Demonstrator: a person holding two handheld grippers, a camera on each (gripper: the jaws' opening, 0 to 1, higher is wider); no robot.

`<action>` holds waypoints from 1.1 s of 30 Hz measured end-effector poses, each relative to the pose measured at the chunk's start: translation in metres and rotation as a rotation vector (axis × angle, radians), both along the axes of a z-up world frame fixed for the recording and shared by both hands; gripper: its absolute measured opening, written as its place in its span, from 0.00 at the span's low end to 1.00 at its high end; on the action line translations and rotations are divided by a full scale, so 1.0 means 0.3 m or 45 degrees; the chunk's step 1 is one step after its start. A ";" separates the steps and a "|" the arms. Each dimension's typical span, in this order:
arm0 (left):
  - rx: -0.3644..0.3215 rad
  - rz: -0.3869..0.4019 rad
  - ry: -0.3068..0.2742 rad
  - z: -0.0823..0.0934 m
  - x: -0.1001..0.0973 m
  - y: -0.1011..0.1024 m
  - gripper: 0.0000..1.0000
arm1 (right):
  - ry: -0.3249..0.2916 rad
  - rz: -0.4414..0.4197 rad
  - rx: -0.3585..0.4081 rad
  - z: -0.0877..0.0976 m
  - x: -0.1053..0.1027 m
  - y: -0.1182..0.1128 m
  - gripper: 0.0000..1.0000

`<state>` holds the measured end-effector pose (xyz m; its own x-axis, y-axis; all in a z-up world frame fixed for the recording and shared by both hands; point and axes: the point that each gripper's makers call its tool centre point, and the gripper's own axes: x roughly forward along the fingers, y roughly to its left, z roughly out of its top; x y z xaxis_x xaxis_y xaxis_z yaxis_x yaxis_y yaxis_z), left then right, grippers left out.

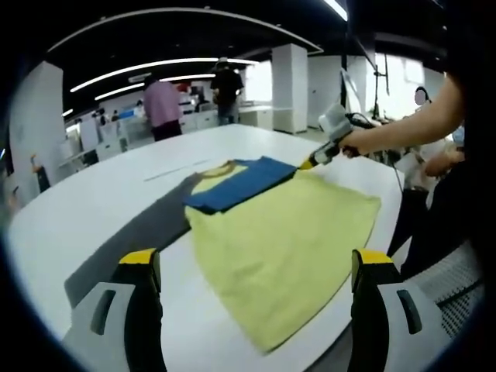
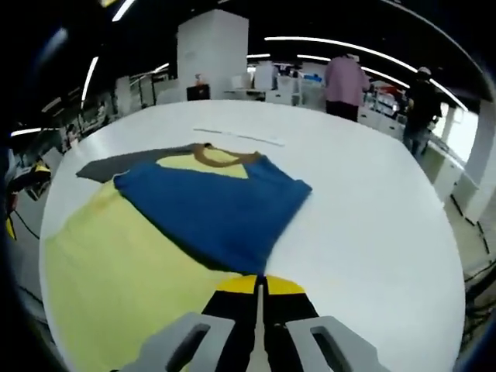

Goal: Fold the garment on the visible template until the final outline fits inside the template.

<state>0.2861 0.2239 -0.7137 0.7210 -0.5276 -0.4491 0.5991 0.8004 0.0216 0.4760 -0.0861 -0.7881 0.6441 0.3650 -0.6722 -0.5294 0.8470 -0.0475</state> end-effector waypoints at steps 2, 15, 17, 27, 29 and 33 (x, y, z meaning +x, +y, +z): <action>0.001 0.001 0.001 0.000 -0.001 -0.001 0.99 | -0.002 -0.009 -0.002 0.003 0.003 -0.007 0.00; 0.017 0.011 0.016 -0.029 0.007 0.046 0.99 | 0.024 -0.090 -0.036 -0.011 0.002 -0.061 0.00; 0.015 0.014 0.016 -0.031 0.011 0.054 0.99 | 0.028 -0.093 -0.032 -0.010 0.001 -0.063 0.00; 0.016 0.032 0.008 -0.037 0.023 0.084 0.99 | 0.040 -0.111 -0.030 -0.011 -0.010 -0.090 0.00; 0.019 0.036 0.007 -0.036 0.024 0.086 0.99 | 0.040 -0.115 -0.025 -0.010 -0.011 -0.097 0.00; 0.018 0.049 0.003 -0.009 0.020 0.056 0.99 | 0.057 -0.086 0.031 -0.002 -0.018 -0.084 0.00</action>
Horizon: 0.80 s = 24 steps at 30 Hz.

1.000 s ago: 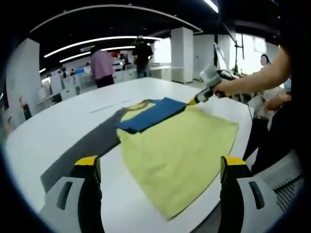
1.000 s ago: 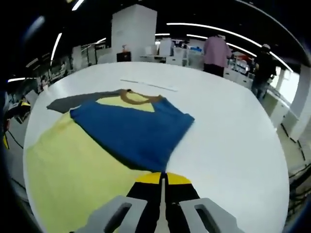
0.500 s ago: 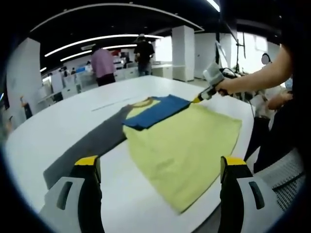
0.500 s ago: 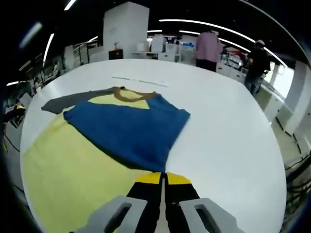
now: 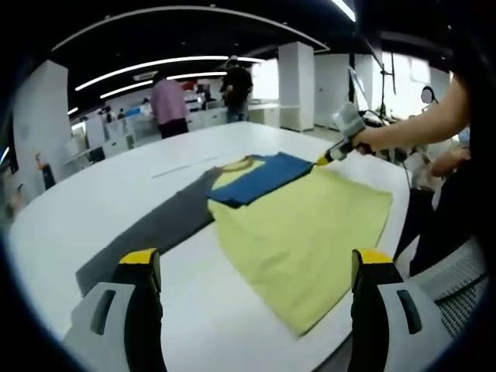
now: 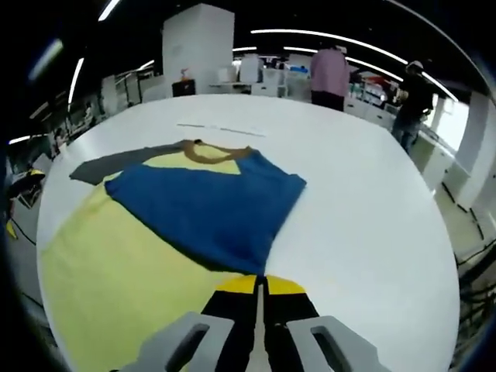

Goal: Fold the garment on the visible template until the final outline fits inside the template.

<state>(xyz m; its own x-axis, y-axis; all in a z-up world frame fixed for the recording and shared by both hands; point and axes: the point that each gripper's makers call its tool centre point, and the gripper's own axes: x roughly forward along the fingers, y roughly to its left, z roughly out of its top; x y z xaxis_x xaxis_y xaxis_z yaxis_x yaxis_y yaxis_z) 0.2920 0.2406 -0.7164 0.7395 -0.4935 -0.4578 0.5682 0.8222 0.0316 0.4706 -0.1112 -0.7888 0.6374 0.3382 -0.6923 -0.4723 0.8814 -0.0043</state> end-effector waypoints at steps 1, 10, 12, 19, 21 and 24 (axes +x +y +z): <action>0.000 0.002 0.000 0.001 0.001 0.001 0.99 | 0.001 0.003 0.013 0.006 -0.003 0.005 0.00; -0.032 0.036 -0.014 0.033 0.020 -0.001 0.99 | -0.038 -0.010 0.259 0.088 -0.007 0.038 0.27; -0.036 0.040 -0.016 0.035 0.025 0.003 0.99 | -0.066 0.026 0.273 0.114 -0.013 0.053 0.34; -0.046 0.054 -0.023 0.042 0.039 0.016 0.99 | -0.119 0.140 0.368 0.199 -0.074 0.145 0.54; -0.046 0.060 -0.021 0.041 0.045 0.027 0.99 | -0.132 0.172 0.374 0.215 -0.089 0.168 0.63; -0.057 0.074 -0.025 0.044 0.056 0.046 0.99 | -0.158 0.221 0.401 0.248 -0.113 0.206 0.74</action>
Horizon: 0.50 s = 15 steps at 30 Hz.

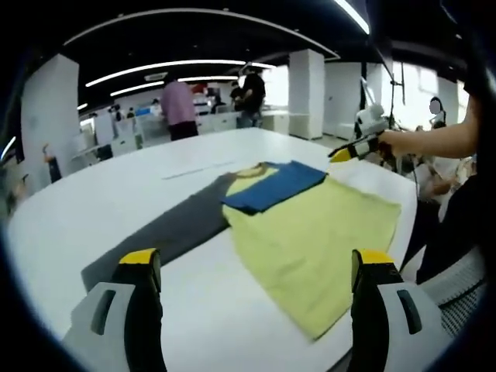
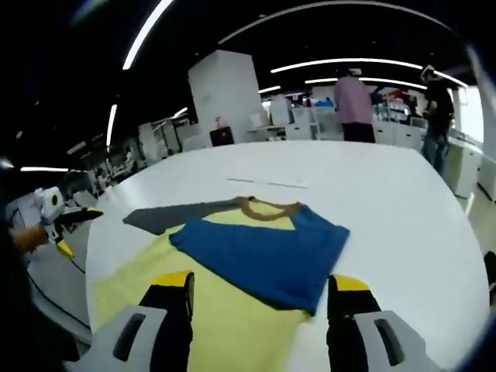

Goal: Fold the garment on the visible template until the final outline fits inside the template.

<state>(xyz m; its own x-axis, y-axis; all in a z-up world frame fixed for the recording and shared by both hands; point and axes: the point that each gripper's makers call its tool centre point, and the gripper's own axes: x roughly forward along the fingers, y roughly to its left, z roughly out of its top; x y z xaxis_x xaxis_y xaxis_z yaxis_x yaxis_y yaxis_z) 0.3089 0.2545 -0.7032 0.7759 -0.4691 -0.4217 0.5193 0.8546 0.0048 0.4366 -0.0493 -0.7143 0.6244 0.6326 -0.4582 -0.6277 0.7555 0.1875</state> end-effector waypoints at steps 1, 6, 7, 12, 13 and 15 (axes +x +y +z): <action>-0.004 0.005 -0.003 0.002 0.004 0.005 0.99 | -0.007 0.011 0.009 0.009 -0.006 0.009 0.77; -0.020 0.033 -0.008 -0.001 0.027 0.049 0.99 | -0.036 0.069 0.020 0.040 -0.046 0.045 0.88; -0.024 0.041 -0.009 0.003 0.031 0.056 0.99 | -0.040 0.078 0.026 0.046 -0.053 0.051 0.90; -0.036 0.077 -0.022 0.023 0.048 0.085 0.99 | -0.055 0.122 0.030 0.061 -0.083 0.068 0.99; -0.043 0.087 -0.024 0.026 0.052 0.092 0.99 | -0.052 0.140 0.040 0.065 -0.095 0.075 0.99; -0.071 0.110 -0.032 0.032 0.062 0.107 0.99 | -0.054 0.156 0.055 0.073 -0.106 0.080 0.99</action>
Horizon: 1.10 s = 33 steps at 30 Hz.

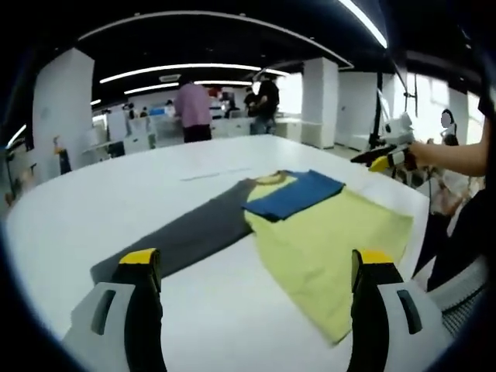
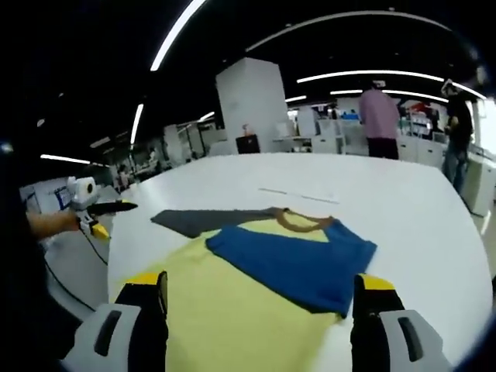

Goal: Fold the garment on the visible template until the final outline fits inside the template.

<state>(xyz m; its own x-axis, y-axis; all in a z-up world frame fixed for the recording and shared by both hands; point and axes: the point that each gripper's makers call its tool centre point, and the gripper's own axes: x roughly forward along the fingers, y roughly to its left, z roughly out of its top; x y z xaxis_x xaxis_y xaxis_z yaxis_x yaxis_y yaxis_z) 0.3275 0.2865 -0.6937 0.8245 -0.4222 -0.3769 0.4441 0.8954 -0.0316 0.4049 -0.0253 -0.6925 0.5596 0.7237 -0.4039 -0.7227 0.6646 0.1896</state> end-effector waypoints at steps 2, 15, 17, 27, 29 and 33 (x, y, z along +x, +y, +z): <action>-0.007 0.022 0.001 0.000 0.008 0.017 0.99 | -0.005 0.013 0.005 0.006 -0.010 0.004 0.99; -0.067 0.270 -0.028 -0.001 0.093 0.234 0.99 | -0.044 0.030 0.016 0.046 -0.092 0.000 0.99; -0.101 0.298 -0.025 -0.004 0.105 0.263 0.99 | -0.055 0.032 0.011 0.052 -0.106 -0.002 0.99; -0.095 0.480 0.027 -0.081 0.146 0.423 0.94 | -0.085 0.031 -0.009 0.057 -0.159 -0.005 0.99; -0.084 0.518 0.045 -0.104 0.150 0.454 0.91 | -0.092 0.018 -0.005 0.060 -0.165 -0.006 0.99; -0.092 0.620 0.063 -0.147 0.157 0.516 0.86 | -0.078 0.006 0.024 0.055 -0.175 -0.008 0.99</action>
